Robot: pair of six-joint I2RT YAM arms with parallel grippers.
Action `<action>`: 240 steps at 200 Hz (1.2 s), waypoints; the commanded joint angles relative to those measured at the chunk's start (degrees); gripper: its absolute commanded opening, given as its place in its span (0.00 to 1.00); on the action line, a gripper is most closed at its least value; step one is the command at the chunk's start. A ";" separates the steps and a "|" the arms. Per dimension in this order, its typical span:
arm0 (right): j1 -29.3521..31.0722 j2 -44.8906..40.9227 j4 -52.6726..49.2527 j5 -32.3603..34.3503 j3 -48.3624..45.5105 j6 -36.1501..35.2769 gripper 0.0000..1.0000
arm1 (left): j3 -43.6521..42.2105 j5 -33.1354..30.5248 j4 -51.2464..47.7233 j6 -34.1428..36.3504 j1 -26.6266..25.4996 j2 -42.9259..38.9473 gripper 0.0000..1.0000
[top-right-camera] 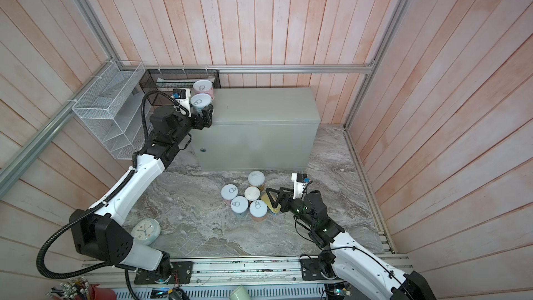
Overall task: Place and organize the canned foods onto the counter
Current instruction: 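Lower the teal can onto the cabinet top in front of the pink can, then open the left gripper and bring it back down toward the cans, then lower the left gripper over the white cans while the right gripper reaches the gold tin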
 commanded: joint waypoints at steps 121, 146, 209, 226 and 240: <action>0.16 0.65 -16.23 7.86 4.74 0.20 0.94 | -21.33 -10.17 -8.11 -2.77 -11.30 -24.57 1.00; 0.10 4.32 -16.40 8.15 4.81 0.77 0.94 | -24.65 -11.64 -11.53 -2.57 -13.94 -28.90 1.00; 0.13 13.10 -20.43 8.52 8.59 -2.63 0.94 | -34.19 -7.84 -13.48 -6.95 -19.44 -33.91 1.00; 0.16 13.65 -24.02 9.69 9.95 -4.73 0.93 | -35.33 -7.45 -14.30 -7.35 -21.13 -32.55 1.00; 0.13 13.28 -26.32 10.94 10.01 -5.50 0.93 | -36.42 -7.52 -13.58 -7.50 -22.50 -31.64 1.00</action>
